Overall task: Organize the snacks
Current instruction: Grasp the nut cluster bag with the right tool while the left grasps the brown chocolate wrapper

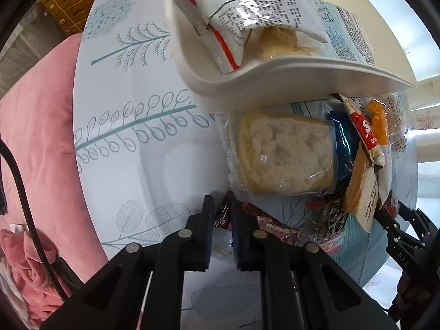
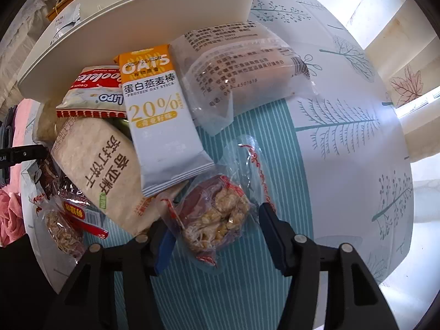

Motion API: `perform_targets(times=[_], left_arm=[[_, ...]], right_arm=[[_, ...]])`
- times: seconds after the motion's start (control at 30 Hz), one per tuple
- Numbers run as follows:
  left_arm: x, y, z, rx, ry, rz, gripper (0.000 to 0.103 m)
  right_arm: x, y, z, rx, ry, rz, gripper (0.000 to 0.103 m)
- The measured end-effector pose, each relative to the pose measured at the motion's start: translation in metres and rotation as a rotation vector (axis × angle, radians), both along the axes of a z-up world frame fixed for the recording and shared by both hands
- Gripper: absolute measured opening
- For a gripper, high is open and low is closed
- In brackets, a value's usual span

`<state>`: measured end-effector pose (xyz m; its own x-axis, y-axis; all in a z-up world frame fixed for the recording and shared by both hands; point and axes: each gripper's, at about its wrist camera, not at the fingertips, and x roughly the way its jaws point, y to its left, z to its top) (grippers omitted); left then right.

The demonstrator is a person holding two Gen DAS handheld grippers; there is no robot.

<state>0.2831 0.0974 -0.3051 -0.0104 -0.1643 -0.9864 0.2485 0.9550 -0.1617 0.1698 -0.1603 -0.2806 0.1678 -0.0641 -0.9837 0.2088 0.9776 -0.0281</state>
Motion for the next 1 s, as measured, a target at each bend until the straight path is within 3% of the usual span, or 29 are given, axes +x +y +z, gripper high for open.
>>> perform_targets(times=[0.47,0.73,1.0], left_arm=[[-0.018,0.035,0.004,-0.068,0.036,0.063,0.004],[-0.044,0.052,0.045,-0.111,0.018,0.09,0.004],[-0.061,0.046,0.095,-0.155,-0.026,0.114,0.004]], right_arm=[[-0.023,0.029,0.01,0.058,-0.011,-0.06,0.048],[-0.055,0.044,0.042,0.155,-0.068,-0.13,0.048],[-0.056,0.052,0.078,0.229,-0.128,-0.1,0.048]])
